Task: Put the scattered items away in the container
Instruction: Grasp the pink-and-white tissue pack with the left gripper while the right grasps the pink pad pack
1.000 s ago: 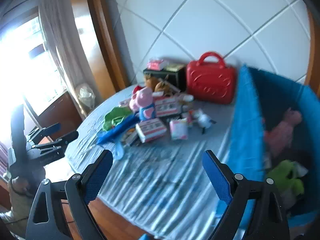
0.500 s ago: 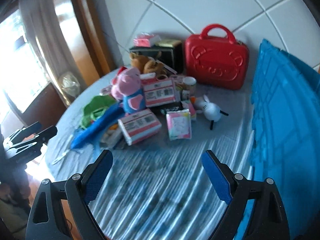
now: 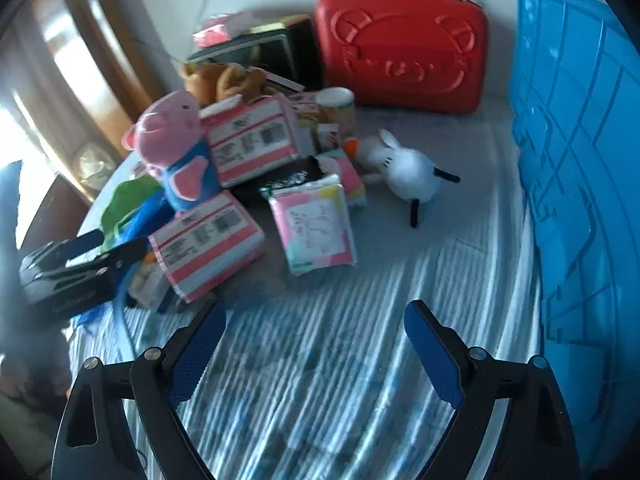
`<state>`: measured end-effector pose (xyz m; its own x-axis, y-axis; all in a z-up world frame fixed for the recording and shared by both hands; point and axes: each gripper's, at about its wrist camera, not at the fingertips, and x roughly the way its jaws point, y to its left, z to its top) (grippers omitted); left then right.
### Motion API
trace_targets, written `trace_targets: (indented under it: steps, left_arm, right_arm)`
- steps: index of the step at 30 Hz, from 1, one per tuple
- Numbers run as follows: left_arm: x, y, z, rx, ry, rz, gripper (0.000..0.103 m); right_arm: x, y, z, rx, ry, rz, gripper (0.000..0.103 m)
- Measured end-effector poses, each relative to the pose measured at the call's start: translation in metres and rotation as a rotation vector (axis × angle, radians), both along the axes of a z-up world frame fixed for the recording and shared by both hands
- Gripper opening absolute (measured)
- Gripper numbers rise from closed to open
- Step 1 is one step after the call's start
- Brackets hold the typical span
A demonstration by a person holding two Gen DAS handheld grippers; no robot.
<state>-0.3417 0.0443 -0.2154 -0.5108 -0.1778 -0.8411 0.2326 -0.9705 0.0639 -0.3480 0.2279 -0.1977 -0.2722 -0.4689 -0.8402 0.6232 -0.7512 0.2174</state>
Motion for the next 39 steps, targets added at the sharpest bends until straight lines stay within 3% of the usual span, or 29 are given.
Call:
trace_targets:
  steps: [5, 8, 14, 21, 28, 29, 30, 39]
  left_arm:
    - [-0.027, 0.010, -0.035, 0.004, -0.067, -0.105, 0.080]
    - [-0.034, 0.020, -0.049, -0.075, -0.082, -0.150, 0.080]
    - [-0.054, 0.014, -0.065, 0.002, -0.124, -0.158, 0.097]
    - [-0.057, 0.021, -0.074, -0.036, -0.104, -0.184, 0.099]
    - [-0.061, 0.030, -0.087, -0.070, -0.104, -0.182, 0.101]
    - [-0.061, 0.031, -0.089, -0.077, -0.103, -0.182, 0.101]
    - [-0.061, 0.032, -0.090, -0.085, -0.105, -0.181, 0.101]
    - [-0.048, 0.029, -0.078, -0.032, -0.070, -0.137, 0.098]
  right_arm:
    - [-0.016, -0.014, -0.021, 0.055, -0.005, -0.033, 0.092]
    - [-0.026, -0.024, -0.037, 0.067, -0.025, -0.029, 0.092]
    - [-0.048, -0.053, -0.067, 0.107, -0.044, -0.012, 0.092]
    - [-0.074, -0.069, -0.083, 0.106, -0.058, 0.009, 0.092]
    - [-0.069, -0.092, -0.096, 0.127, -0.026, 0.066, 0.091]
    - [-0.069, -0.093, -0.098, 0.135, -0.021, 0.061, 0.087]
    - [-0.070, -0.093, -0.100, 0.139, -0.020, 0.057, 0.076]
    - [-0.062, -0.071, -0.082, 0.097, -0.020, 0.032, 0.071]
